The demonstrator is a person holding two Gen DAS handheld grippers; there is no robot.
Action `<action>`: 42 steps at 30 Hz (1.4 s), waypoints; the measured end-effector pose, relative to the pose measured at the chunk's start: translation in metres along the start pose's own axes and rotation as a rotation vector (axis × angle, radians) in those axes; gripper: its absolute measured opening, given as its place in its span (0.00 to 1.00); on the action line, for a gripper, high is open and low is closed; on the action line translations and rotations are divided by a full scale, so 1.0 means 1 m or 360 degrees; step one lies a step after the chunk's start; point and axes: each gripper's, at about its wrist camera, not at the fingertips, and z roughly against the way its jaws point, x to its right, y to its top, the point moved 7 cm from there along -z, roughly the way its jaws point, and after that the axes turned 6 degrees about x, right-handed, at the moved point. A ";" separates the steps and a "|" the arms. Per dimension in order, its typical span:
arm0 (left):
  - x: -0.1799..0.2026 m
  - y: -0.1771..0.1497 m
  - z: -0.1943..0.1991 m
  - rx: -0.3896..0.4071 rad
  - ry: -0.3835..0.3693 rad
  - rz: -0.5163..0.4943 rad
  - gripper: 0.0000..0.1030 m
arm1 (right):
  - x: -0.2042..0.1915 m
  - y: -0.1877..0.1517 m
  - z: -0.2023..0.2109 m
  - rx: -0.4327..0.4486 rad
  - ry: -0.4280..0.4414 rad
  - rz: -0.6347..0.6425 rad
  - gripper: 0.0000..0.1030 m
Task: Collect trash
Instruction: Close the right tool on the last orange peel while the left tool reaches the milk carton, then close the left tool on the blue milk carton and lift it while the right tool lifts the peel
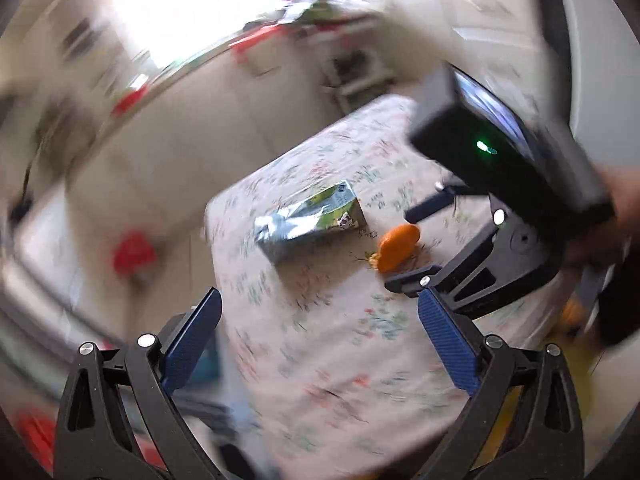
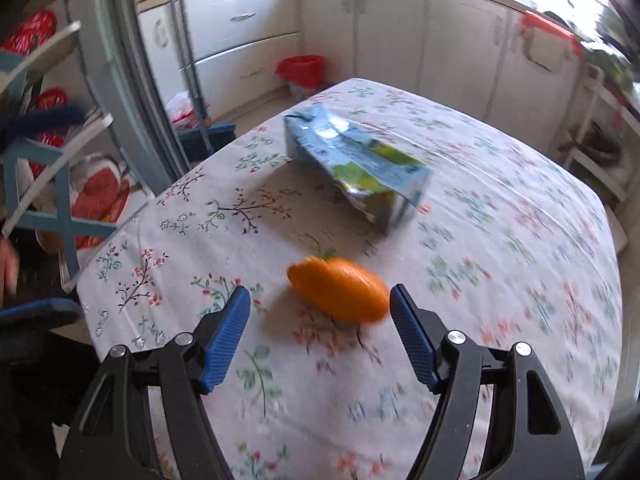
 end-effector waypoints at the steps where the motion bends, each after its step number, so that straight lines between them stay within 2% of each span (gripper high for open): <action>1: 0.000 0.001 -0.006 -0.0017 -0.0007 -0.0068 0.92 | 0.000 0.001 -0.002 0.0000 0.0002 0.0011 0.67; 3: -0.003 0.004 -0.023 -0.0048 -0.0040 -0.0211 0.92 | 0.004 0.003 -0.006 0.0008 0.0016 0.0003 0.61; 5: -0.009 0.007 -0.041 -0.0057 -0.0076 -0.0320 0.92 | 0.012 0.003 -0.011 -0.0013 0.0018 -0.0023 0.46; 9: -0.014 0.014 -0.073 -0.0088 -0.0174 -0.0441 0.92 | 0.034 0.001 -0.013 -0.0061 0.0048 -0.0091 0.34; 14: 0.002 0.025 -0.114 -0.0139 -0.0298 -0.0778 0.92 | 0.063 -0.002 -0.008 -0.0145 0.0069 -0.0231 0.32; 17: 0.011 0.031 -0.136 -0.0179 -0.0369 -0.0926 0.92 | 0.078 -0.004 -0.004 -0.0200 0.0107 -0.0304 0.32; 20: 0.015 0.036 -0.157 -0.0233 -0.0443 -0.1003 0.92 | 0.088 -0.006 -0.003 -0.0241 0.0141 -0.0340 0.32; 24: 0.020 0.036 -0.176 -0.0308 -0.0565 -0.1014 0.92 | 0.094 -0.011 0.003 -0.0262 0.0151 -0.0344 0.35; 27: 0.025 0.037 -0.179 -0.0330 -0.0631 -0.0944 0.91 | 0.097 -0.018 0.006 -0.0283 0.0159 -0.0341 0.40; 30: 0.022 0.036 -0.182 -0.0430 -0.0620 -0.0794 0.88 | 0.103 -0.022 0.012 -0.0283 0.0148 -0.0354 0.40; 31: 0.020 0.035 -0.184 -0.0475 -0.0616 -0.0717 0.87 | 0.105 -0.022 0.015 -0.0276 0.0142 -0.0365 0.41; 32: 0.015 0.033 -0.186 -0.0578 -0.0607 -0.0551 0.84 | 0.107 -0.022 0.017 -0.0268 0.0137 -0.0372 0.42; 33: 0.011 0.031 -0.188 -0.0635 -0.0607 -0.0454 0.79 | 0.109 -0.022 0.019 -0.0261 0.0133 -0.0376 0.42; 36: 0.006 0.021 -0.184 -0.0818 -0.0661 -0.0101 0.68 | 0.112 -0.022 0.027 -0.0245 0.0122 -0.0384 0.45; 39: 0.009 0.011 -0.171 -0.0917 -0.0709 0.0073 0.58 | 0.113 -0.024 0.033 -0.0242 0.0119 -0.0384 0.47; 42: 0.017 0.001 -0.154 -0.0963 -0.0723 0.0218 0.57 | 0.113 -0.029 0.036 -0.0256 0.0120 -0.0382 0.49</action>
